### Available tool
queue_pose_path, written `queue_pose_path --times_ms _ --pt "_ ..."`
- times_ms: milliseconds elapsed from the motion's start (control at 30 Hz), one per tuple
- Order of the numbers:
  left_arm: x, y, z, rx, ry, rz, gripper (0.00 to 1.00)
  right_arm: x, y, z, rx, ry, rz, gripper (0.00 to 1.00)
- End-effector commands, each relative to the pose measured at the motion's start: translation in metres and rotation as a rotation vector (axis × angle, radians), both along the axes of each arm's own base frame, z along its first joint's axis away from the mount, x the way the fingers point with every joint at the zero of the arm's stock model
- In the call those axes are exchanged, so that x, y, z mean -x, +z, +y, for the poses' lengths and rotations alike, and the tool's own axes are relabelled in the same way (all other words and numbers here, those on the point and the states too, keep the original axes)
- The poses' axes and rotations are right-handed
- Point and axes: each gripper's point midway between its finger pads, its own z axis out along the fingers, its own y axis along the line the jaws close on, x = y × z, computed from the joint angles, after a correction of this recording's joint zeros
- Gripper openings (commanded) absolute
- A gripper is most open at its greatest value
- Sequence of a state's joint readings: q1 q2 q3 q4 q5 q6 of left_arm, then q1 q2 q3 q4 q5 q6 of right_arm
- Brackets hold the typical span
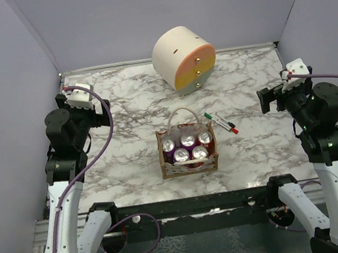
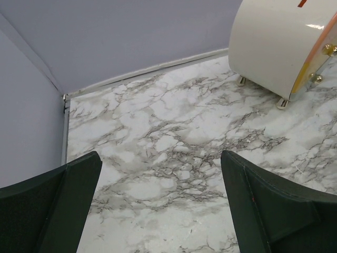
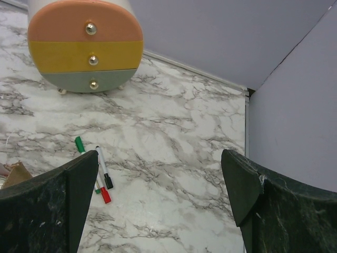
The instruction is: Place the beverage into the canvas bag
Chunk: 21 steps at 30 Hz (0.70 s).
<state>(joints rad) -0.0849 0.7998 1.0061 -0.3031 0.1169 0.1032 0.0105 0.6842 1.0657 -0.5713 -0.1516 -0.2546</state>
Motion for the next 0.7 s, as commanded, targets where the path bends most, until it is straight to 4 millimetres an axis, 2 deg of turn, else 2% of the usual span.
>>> queue_pose_path --times_ms 0,667 --pt "0.0009 0.0046 -0.0009 0.017 -0.006 -0.003 0.99 -0.0044 0.0 -0.0009 -0.024 -0.008 -0.004 1.0" --pt "-0.001 -0.0016 -0.0034 0.011 -0.022 0.012 0.99 -0.0053 -0.0046 0.0002 -0.029 0.005 0.011 1.0"
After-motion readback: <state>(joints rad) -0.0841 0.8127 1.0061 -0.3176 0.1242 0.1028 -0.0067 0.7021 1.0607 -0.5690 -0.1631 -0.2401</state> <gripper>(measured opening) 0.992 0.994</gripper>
